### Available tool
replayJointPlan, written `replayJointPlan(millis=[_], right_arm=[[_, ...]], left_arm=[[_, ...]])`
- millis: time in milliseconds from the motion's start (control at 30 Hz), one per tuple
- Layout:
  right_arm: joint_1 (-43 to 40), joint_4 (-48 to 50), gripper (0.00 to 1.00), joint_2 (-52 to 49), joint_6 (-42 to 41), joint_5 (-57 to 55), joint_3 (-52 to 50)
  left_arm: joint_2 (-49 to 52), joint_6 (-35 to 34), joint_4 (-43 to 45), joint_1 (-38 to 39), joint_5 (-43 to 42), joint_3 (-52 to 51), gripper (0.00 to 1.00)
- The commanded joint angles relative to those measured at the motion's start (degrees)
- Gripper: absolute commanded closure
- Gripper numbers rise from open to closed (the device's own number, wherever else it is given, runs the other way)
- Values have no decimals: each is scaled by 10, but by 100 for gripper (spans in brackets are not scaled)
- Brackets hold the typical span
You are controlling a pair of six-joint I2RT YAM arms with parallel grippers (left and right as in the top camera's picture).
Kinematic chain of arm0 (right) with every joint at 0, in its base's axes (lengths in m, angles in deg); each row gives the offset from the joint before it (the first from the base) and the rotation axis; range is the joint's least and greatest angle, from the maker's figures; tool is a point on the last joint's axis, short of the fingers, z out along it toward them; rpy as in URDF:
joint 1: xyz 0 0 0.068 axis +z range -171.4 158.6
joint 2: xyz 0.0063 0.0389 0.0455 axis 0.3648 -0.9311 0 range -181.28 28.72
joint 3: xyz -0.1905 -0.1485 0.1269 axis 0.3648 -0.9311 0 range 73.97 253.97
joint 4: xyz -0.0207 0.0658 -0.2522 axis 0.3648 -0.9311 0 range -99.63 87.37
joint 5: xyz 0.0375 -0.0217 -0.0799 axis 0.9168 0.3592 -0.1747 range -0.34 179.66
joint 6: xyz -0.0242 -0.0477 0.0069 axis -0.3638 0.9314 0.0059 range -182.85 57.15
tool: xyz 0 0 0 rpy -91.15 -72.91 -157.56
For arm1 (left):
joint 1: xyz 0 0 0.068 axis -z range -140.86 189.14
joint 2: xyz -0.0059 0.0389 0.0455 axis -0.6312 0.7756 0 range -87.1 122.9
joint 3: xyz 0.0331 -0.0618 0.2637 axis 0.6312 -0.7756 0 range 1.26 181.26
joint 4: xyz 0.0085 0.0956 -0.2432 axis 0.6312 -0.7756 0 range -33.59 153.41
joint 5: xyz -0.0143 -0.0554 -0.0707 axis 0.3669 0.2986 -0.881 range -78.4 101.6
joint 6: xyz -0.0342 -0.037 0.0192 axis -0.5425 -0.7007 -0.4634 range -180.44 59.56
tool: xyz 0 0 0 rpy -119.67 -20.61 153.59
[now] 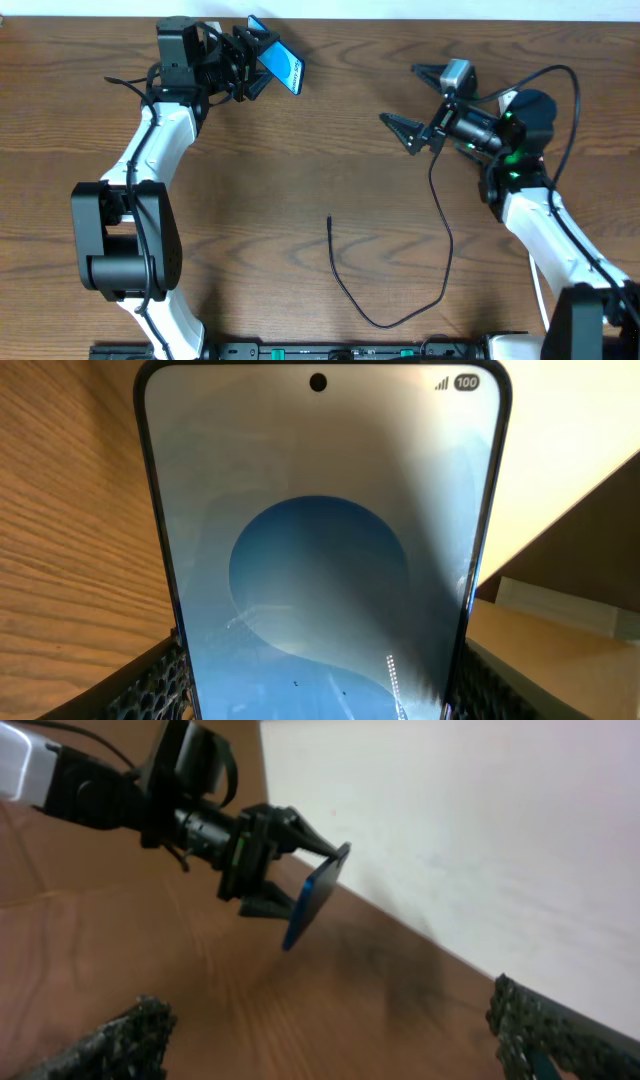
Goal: Plug charger to phone and switch on socket
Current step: 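Move the open right gripper from rest toward the phone's edge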
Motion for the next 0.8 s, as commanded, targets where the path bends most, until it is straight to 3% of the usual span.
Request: replayJointPlan(millis=[0, 400, 600, 767], right_arm=[[22, 18, 1, -19, -36, 7, 8], [103, 15, 1, -23, -61, -176, 8], [96, 8, 1, -23, -87, -174, 8], [73, 12, 1, -35, -87, -110, 8]], left_arm=[[-24, -7, 6, 2, -5, 9, 93], [-24, -12, 33, 25, -5, 9, 93], [-24, -12, 46, 42, 10, 9, 93], [-24, -11, 46, 44, 10, 9, 93]])
